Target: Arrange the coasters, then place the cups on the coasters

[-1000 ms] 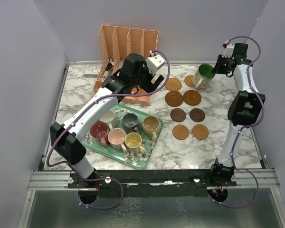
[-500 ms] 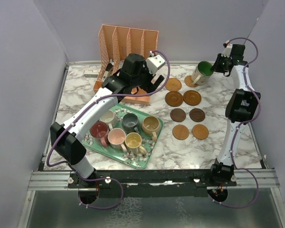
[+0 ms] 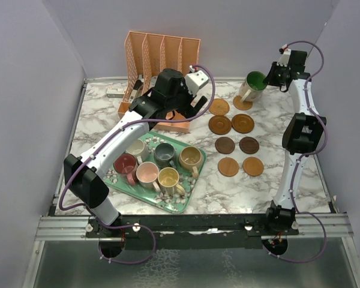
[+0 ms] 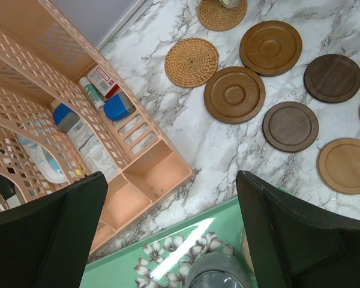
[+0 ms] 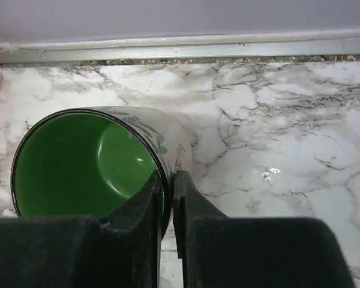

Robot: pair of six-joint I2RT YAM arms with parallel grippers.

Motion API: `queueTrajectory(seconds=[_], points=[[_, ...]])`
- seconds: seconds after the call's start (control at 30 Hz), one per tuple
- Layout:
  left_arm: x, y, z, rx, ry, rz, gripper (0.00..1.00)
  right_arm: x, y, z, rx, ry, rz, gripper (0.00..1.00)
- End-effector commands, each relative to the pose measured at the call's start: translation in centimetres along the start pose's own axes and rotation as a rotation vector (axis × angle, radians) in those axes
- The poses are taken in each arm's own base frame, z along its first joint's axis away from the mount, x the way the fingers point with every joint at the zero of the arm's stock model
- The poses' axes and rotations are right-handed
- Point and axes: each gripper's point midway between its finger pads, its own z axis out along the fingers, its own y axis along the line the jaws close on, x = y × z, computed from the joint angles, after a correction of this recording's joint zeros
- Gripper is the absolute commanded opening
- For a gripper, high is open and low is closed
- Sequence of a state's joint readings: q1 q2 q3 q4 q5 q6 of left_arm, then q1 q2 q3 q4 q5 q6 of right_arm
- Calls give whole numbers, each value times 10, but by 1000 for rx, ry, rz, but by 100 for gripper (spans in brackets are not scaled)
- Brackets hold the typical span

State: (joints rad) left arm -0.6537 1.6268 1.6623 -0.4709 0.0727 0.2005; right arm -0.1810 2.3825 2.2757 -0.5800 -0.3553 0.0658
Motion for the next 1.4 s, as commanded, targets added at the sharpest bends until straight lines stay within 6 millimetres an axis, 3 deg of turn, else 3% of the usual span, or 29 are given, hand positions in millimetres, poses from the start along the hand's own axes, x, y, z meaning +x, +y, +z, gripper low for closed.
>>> queueTrajectory(seconds=[0.0,0.27,0.83,1.37], points=[[-14,1,-9,6,-56,13,93,-37,21,-4,-38,-97,-36,1],[-14,0,-10,9,-56,14,93,-27,29,3,-33,-66,-54,1],[-14,0,-12,11,-62,17,93,-13,26,8,13,-12,-98,1],[-14,-1,-14,12,-65,19,93,9,54,14,-70,48,-77,1]])
